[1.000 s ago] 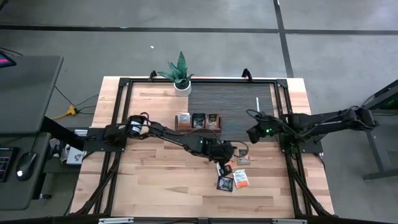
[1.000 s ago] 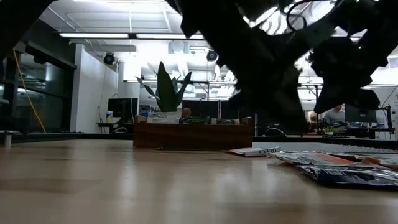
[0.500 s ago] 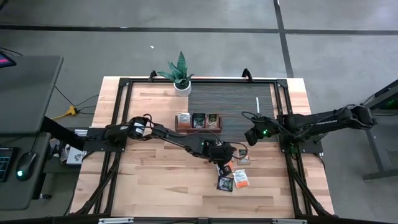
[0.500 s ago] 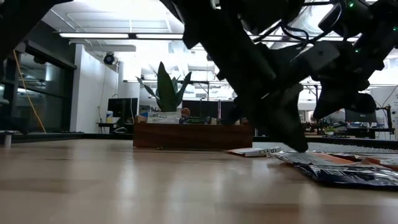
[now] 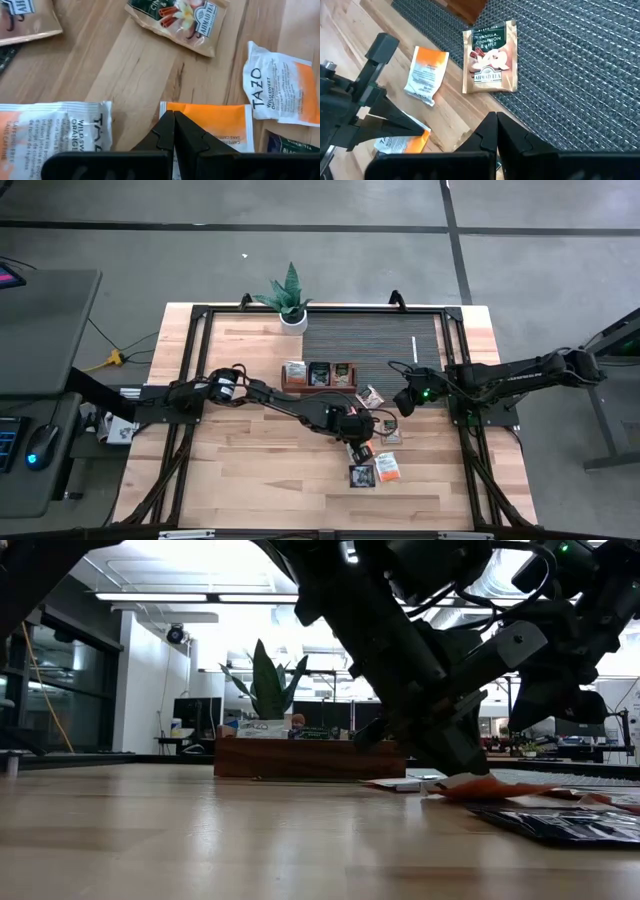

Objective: Pick & Place Tea
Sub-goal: Put the brown tea bag into the right section of the wooden organizer

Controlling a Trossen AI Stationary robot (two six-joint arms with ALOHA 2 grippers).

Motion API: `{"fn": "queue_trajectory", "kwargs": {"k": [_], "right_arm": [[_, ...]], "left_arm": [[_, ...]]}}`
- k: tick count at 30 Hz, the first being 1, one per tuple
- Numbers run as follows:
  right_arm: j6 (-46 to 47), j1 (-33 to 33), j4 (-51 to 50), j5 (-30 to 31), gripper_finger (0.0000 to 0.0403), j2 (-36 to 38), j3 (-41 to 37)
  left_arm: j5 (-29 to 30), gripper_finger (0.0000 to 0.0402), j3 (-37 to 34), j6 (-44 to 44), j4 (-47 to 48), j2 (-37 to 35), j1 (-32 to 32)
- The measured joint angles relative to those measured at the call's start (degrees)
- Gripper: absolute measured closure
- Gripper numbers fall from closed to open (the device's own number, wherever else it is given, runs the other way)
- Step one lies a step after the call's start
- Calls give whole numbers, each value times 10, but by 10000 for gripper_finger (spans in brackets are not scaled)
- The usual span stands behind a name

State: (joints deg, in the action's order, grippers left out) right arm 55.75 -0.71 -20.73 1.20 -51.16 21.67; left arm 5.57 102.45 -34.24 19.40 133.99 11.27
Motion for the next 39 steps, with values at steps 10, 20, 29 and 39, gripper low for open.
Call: {"fn": "queue_trajectory", "kwargs": {"k": [10, 20, 29, 39], "right_arm": [[-7, 0, 0, 26, 403, 0, 0], [-8, 0, -1, 49, 403, 0, 0], [-8, 0, -9, 55, 403, 0, 0], [-8, 0, -9, 61, 403, 0, 0]], "left_arm": [[64, 401, 0, 23, -11, -34, -12], [57, 401, 0, -7, -55, -34, -63], [57, 401, 0, -7, -60, -34, -92], [44, 401, 0, 0, -60, -34, -93]]}}
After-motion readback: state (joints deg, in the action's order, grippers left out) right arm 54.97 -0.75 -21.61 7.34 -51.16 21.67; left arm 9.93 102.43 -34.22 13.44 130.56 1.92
